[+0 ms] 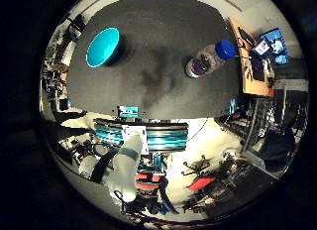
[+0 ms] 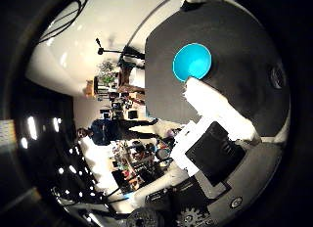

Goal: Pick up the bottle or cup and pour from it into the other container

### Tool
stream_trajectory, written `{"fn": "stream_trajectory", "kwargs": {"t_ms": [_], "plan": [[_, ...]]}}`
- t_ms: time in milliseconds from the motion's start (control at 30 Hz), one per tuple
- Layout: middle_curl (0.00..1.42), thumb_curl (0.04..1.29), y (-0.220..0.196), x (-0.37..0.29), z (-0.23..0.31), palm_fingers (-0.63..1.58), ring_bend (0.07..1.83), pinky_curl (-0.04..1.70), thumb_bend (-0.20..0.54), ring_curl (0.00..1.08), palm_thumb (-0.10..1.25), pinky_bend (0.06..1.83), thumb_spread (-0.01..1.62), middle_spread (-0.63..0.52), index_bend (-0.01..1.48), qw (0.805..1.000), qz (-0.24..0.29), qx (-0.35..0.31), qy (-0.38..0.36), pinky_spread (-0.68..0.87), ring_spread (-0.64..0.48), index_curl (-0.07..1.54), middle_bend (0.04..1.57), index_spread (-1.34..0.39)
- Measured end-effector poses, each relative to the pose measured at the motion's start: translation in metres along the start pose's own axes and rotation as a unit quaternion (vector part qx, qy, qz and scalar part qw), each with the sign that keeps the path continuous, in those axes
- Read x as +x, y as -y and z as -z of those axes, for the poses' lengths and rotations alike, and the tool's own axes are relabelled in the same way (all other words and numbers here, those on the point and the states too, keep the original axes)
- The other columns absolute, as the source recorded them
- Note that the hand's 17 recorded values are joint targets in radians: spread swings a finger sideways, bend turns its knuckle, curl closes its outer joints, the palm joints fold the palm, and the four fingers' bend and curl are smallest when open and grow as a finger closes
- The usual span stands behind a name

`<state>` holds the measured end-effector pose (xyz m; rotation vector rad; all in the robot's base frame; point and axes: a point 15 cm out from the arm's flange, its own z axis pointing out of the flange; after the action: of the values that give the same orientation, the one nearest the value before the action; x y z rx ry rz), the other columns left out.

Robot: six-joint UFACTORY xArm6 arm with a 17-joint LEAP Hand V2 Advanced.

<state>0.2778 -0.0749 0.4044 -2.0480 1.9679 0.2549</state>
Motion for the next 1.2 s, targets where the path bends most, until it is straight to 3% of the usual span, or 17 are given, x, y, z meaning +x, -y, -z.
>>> {"fn": "stream_trajectory", "kwargs": {"t_ms": [133,300,500,800,1200], "plan": [[0.35,0.36,0.003,-0.004,0.002,0.44,0.20,0.00,-0.028,0.16,0.78,0.38,1.13,-0.05,0.20,1.000,0.006,0.006,0.005,0.44,0.13,0.43,0.21,-0.37],[0.36,0.31,0.016,-0.017,0.007,0.39,0.26,0.01,-0.043,0.19,0.54,0.47,1.13,-0.03,0.14,0.998,0.004,0.038,0.046,0.44,0.14,0.35,0.22,-0.33],[0.37,0.27,0.026,0.002,0.026,0.34,0.34,0.01,-0.035,0.21,0.34,0.60,1.06,0.00,0.15,0.991,-0.020,0.101,0.090,0.45,0.15,0.29,0.24,-0.30],[0.37,0.27,0.047,0.014,0.051,0.32,0.43,0.00,-0.026,0.23,0.30,0.70,1.03,0.02,0.16,0.969,-0.037,0.185,0.162,0.45,0.17,0.27,0.28,-0.28],[0.36,0.27,0.042,0.058,0.080,0.28,0.50,0.00,-0.026,0.22,0.29,0.78,1.03,0.05,0.16,0.955,-0.076,0.232,0.167,0.45,0.17,0.28,0.29,-0.27]]}}
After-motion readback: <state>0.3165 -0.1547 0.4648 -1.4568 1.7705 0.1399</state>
